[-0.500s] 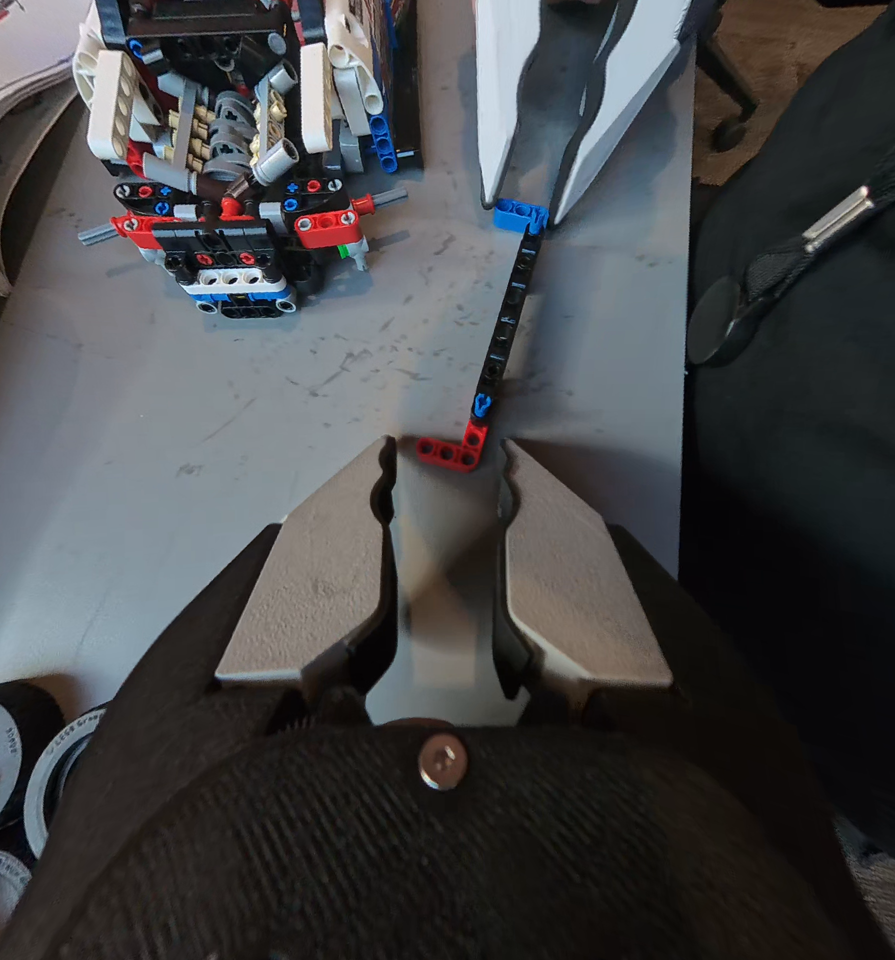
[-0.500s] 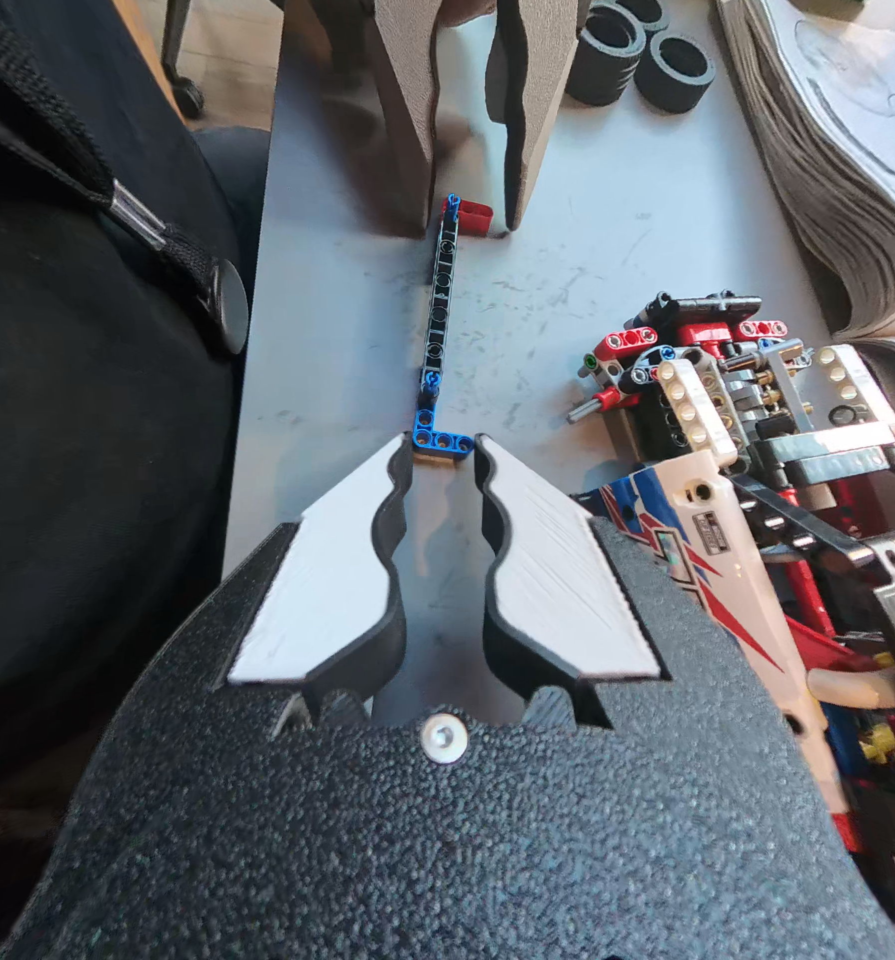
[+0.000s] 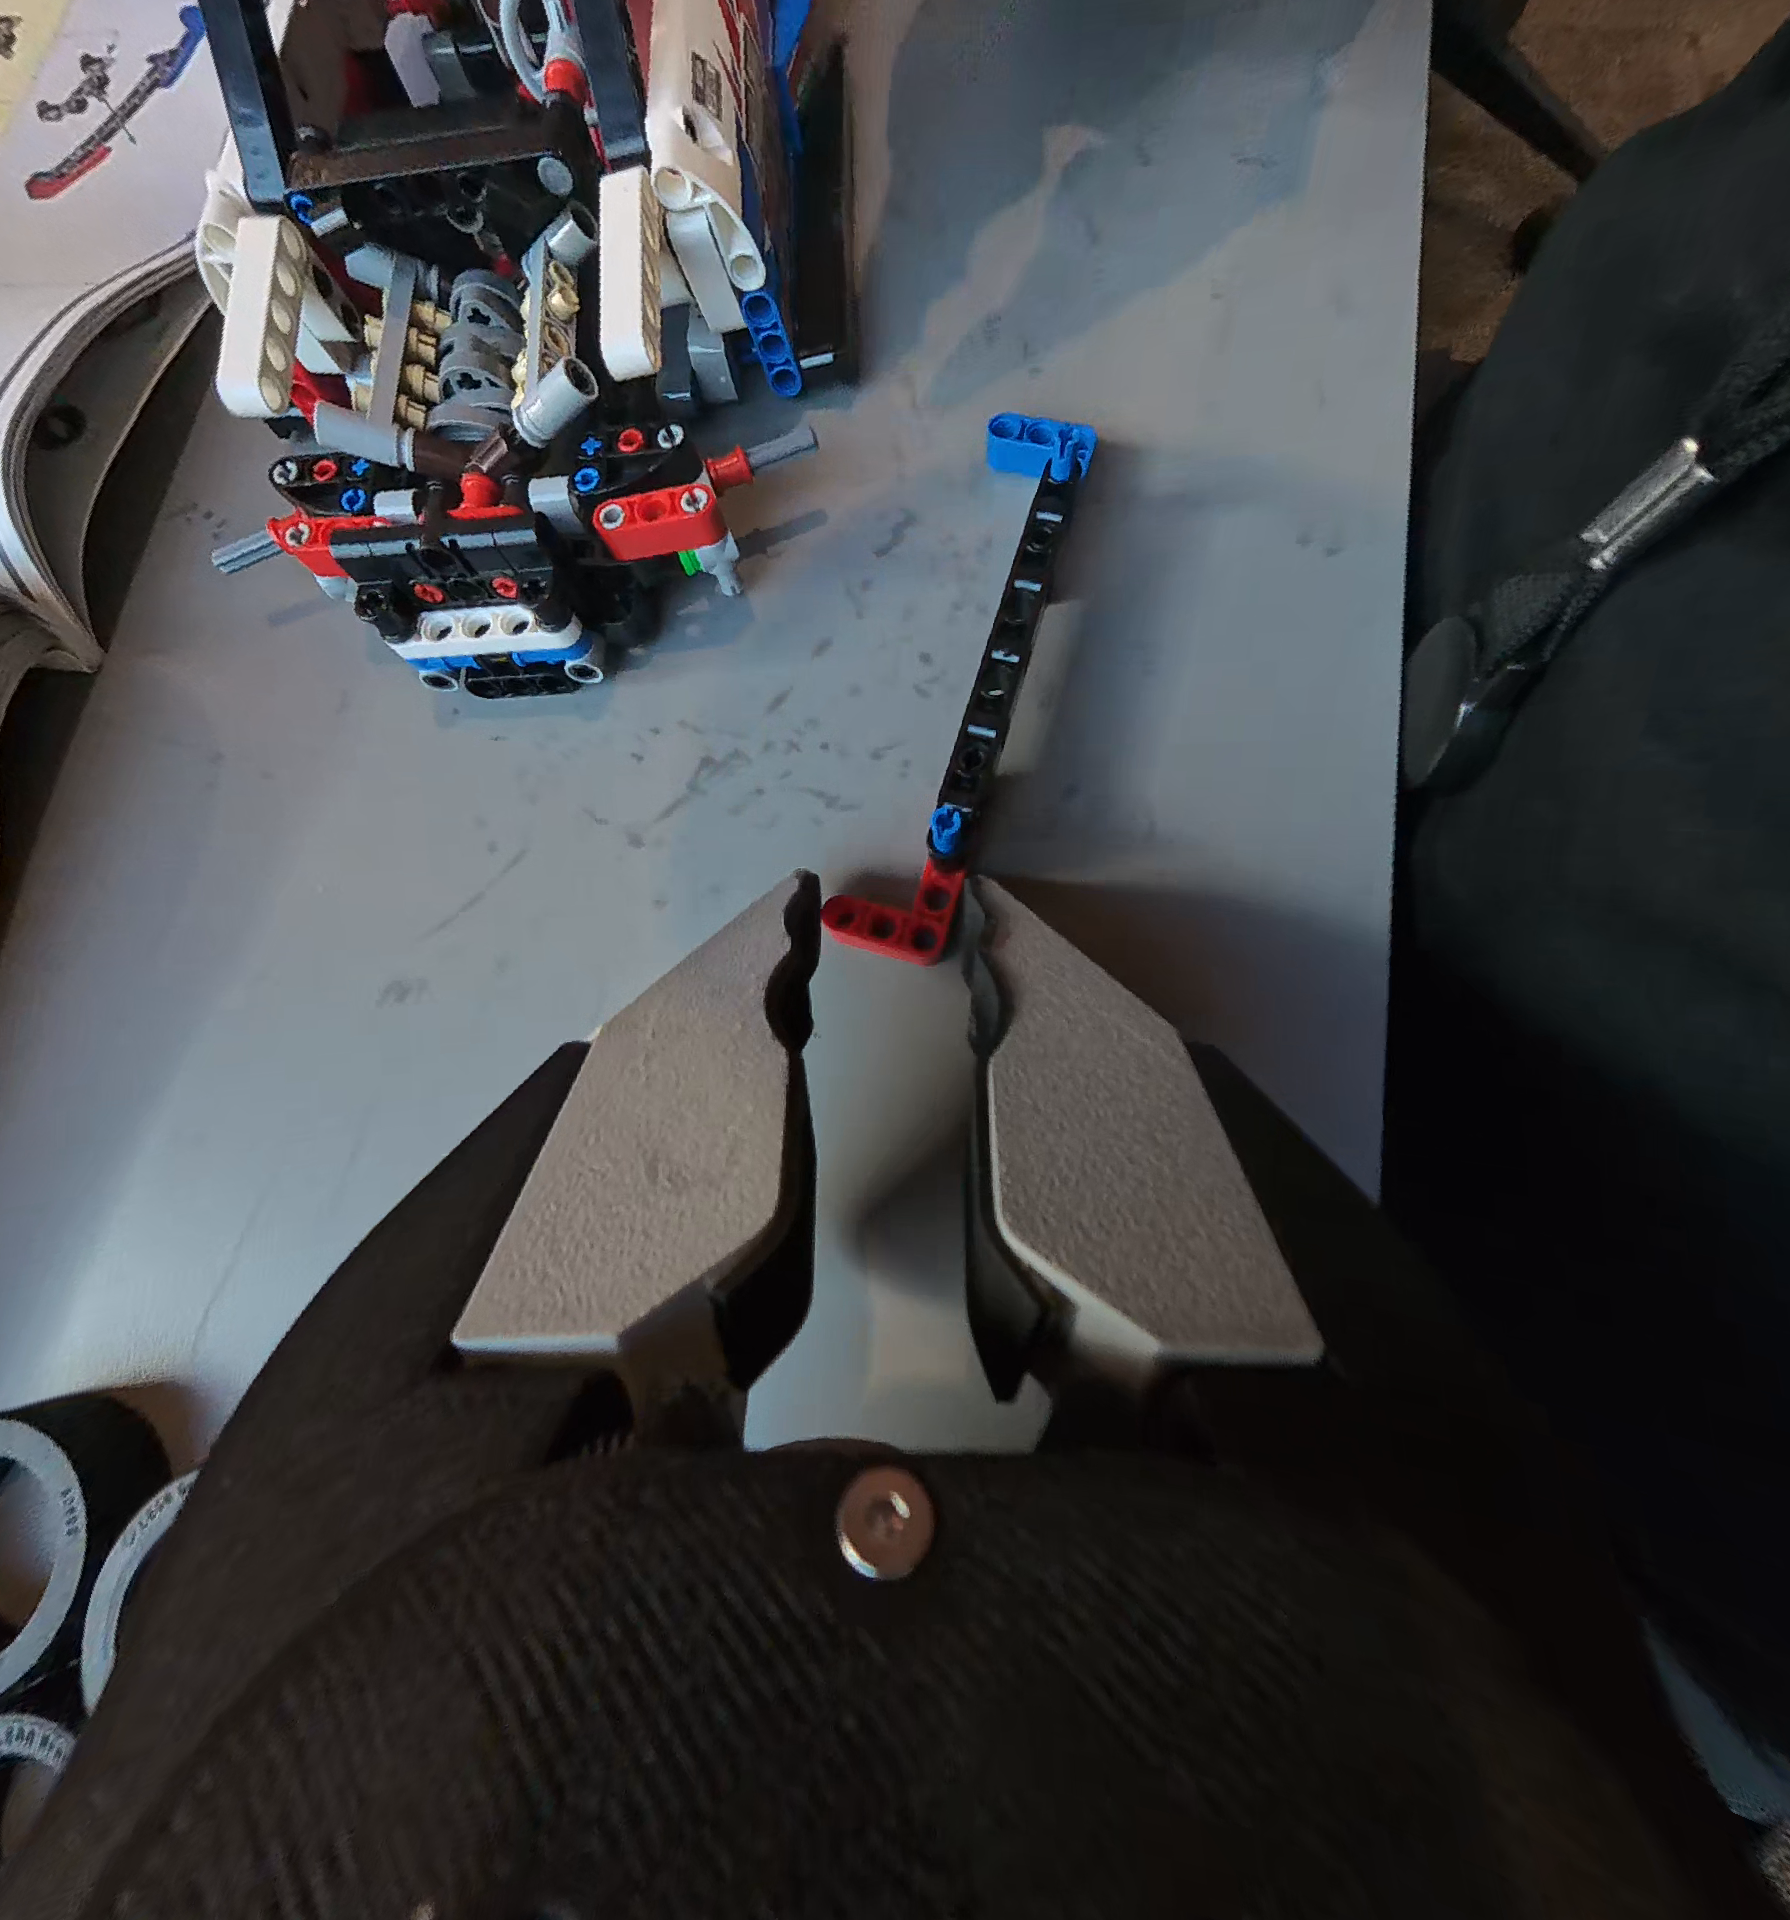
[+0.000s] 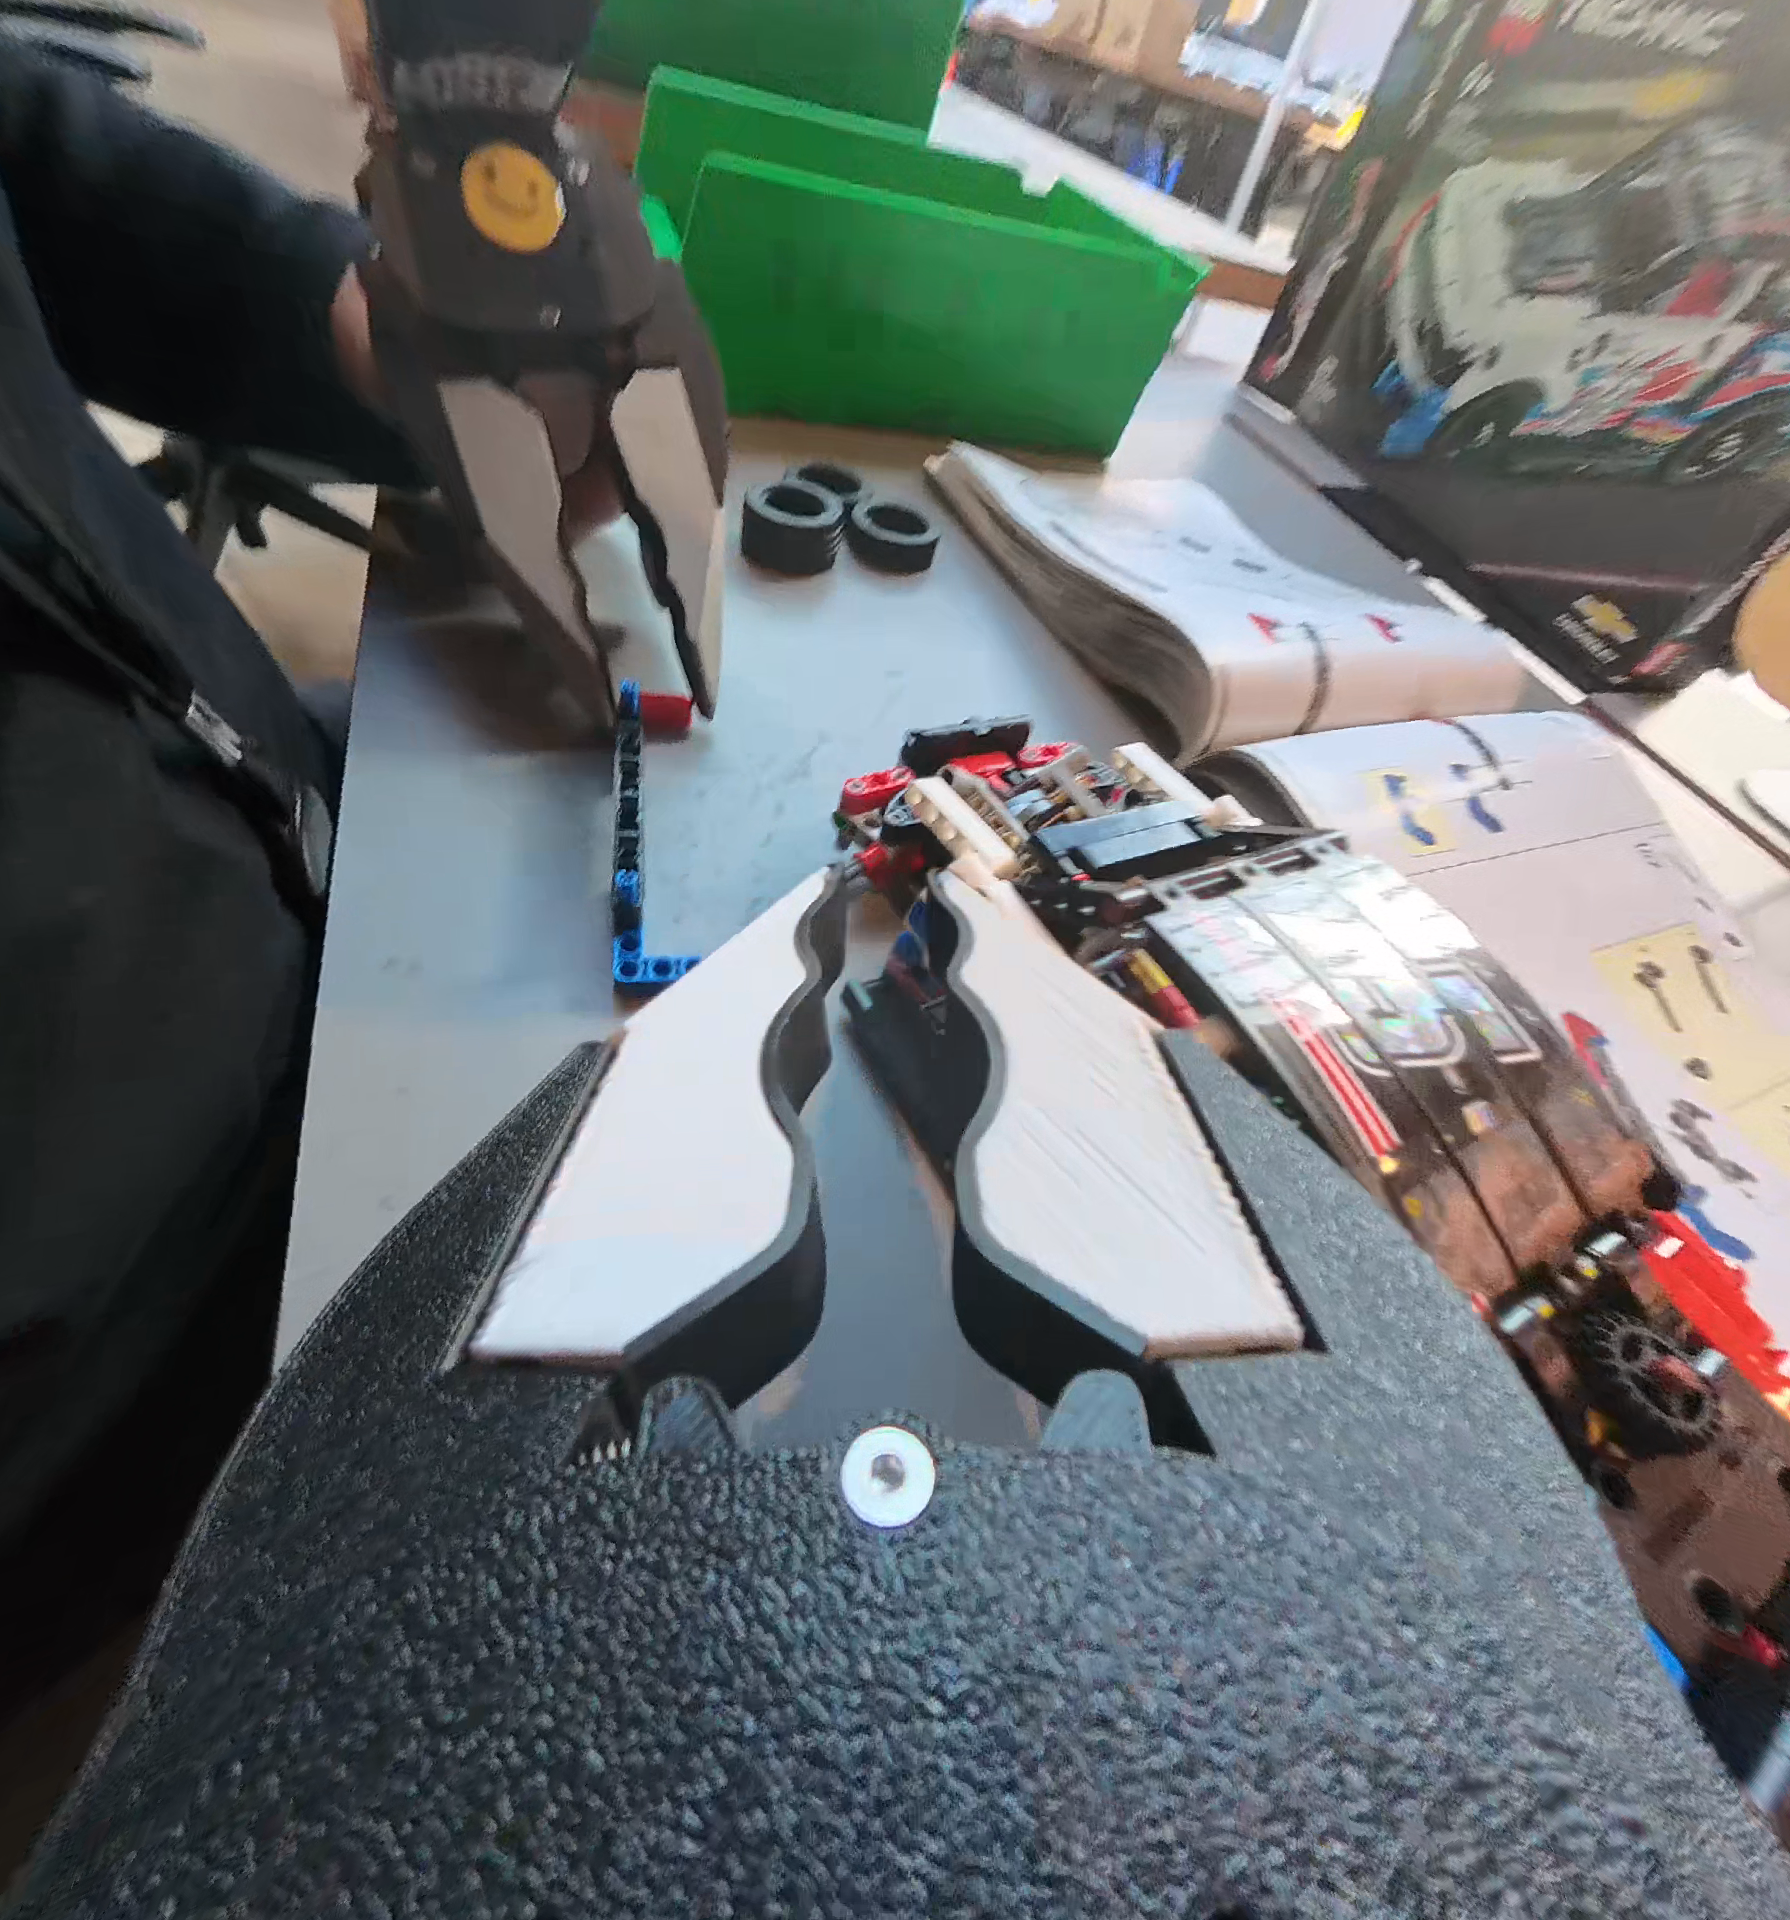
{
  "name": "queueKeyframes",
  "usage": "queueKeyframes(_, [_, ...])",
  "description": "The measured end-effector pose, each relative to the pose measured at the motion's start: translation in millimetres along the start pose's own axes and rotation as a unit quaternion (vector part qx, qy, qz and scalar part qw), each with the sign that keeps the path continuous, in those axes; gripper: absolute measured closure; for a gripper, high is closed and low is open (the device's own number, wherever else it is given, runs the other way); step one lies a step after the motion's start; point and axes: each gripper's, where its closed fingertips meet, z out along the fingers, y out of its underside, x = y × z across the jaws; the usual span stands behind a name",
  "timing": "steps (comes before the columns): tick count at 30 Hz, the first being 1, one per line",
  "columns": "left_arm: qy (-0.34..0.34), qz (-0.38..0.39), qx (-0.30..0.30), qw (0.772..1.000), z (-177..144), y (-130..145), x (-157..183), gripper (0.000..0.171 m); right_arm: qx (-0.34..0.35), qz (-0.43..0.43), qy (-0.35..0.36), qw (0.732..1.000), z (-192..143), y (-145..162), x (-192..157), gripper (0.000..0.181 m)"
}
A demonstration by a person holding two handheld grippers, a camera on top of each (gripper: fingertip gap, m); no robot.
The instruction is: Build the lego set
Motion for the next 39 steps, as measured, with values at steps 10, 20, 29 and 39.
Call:
queueKeyframes(10, [-0.089, -0.012, 0.02, 0.996, -9, -6, -1, 0.127, 0.041, -0.007, 0.058, 0.997, -11, -10, 15, 0.17])
queueKeyframes(20, [-0.206, -0.107, 0.165, 0.959, -86, -13, -20, 0.132, 0.047, 0.003, 0.121, 0.992, -20, -9, 36, 0.172])
queueKeyframes(29, [-0.502, -0.241, 0.241, 0.794, -276, 76, -107, 0.136, 0.035, 0.022, 0.249, 0.968, -44, -2, 75, 0.178])
queueKeyframes(39, [-0.462, -0.284, 0.21, 0.814, -313, 143, -166, 0.127, -0.046, 0.089, 0.347, 0.932, -61, 33, 112, 0.177])
